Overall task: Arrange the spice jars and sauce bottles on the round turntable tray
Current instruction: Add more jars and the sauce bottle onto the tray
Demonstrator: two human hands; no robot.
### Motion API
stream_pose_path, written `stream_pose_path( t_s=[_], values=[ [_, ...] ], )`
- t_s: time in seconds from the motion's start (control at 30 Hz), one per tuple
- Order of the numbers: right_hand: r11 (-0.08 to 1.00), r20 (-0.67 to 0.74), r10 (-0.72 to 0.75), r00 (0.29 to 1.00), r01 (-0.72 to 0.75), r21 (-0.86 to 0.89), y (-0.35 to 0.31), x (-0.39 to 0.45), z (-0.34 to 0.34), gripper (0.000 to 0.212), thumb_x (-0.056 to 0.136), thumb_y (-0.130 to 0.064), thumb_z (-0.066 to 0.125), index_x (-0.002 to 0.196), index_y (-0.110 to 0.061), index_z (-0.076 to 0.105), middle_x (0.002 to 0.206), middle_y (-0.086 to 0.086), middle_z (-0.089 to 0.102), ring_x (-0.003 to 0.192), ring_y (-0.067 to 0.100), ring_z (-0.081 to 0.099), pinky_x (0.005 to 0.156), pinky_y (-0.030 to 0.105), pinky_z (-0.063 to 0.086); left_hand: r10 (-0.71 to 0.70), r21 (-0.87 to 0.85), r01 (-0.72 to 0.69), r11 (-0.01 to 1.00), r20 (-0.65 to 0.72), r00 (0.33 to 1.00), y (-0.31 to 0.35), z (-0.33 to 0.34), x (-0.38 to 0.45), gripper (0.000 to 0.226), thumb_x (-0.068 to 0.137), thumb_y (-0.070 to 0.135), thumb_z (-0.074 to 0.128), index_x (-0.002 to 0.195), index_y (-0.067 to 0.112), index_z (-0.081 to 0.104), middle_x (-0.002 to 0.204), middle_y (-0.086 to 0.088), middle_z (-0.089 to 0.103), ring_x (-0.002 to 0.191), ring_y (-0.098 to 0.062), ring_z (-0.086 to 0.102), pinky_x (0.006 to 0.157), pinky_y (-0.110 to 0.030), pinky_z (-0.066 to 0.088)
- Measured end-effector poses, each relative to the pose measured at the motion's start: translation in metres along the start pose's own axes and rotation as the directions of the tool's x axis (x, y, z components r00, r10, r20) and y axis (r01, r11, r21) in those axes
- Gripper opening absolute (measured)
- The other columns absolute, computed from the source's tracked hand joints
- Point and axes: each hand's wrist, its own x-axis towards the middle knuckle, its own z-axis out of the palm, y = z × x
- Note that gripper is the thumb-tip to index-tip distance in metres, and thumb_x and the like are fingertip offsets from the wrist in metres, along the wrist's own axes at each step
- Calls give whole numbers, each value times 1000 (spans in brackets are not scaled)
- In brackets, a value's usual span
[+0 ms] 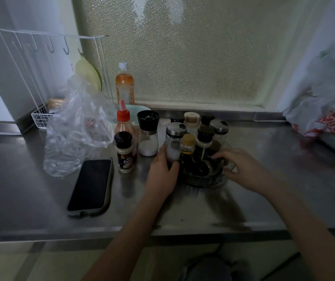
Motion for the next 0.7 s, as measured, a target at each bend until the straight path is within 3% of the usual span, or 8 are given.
stream_pose_path(
  t_s=[0.1,0.23,0.3,0.37,0.47,0.57,0.7],
  values=[
    [967,120,54,991,-22,-254,-11,17,-8,51,77,-17,71,126,-25,55,128,-1,57,116,22,50,84,26,37,2,-3,-2,1000,1,1000,2,-1,-1,57,90,25,49,143,14,30,137,-11,52,123,-25,50,100,-37,43],
    [899,177,19,984,61,-434,-20,32,-5,52,71,-25,75,120,-27,57,123,-2,57,117,24,49,85,31,40,-1,-7,1,1000,3,1000,2,-1,-2,57,90,24,49,143,12,31,138,-12,51,125,-25,49,101,-39,43],
    [932,109,25,994,16,-361,-16,30,-3,50,69,-24,77,115,-22,59,119,1,59,111,24,53,78,29,39,2,-5,-2,1000,4,1000,1,-1,-1,57,90,26,49,142,12,31,137,-12,52,124,-26,49,101,-41,43],
    [986,-21,105,994,-106,-126,-15,25,-1,48,72,-25,77,116,-19,58,113,1,61,97,18,55,68,23,35,2,-9,-2,1000,3,1000,0,-1,-1,57,89,28,49,142,14,32,137,-11,52,123,-25,51,100,-42,44],
    [946,-153,271,950,-234,223,-20,24,3,46,77,-24,75,119,-13,57,101,-2,62,86,12,53,70,22,34,-7,-10,7,1000,-13,1000,-2,0,-1,57,89,33,48,142,16,33,134,-10,55,116,-25,56,96,-44,48],
    [908,-147,379,913,-336,251,-21,30,8,43,79,-22,73,117,-7,56,113,12,66,103,27,60,75,24,35,-18,-21,17,1000,-35,999,-3,0,1,54,88,31,49,139,16,37,125,-10,61,106,-25,61,90,-43,51],
    [887,-171,428,887,-377,266,-24,33,10,65,72,-21,79,122,-5,40,119,16,61,109,34,59,77,29,38,0,-54,-4,999,-62,998,-1,-1,1,51,89,27,52,138,18,41,124,-6,61,105,-21,62,88,-36,51]
  ],
)
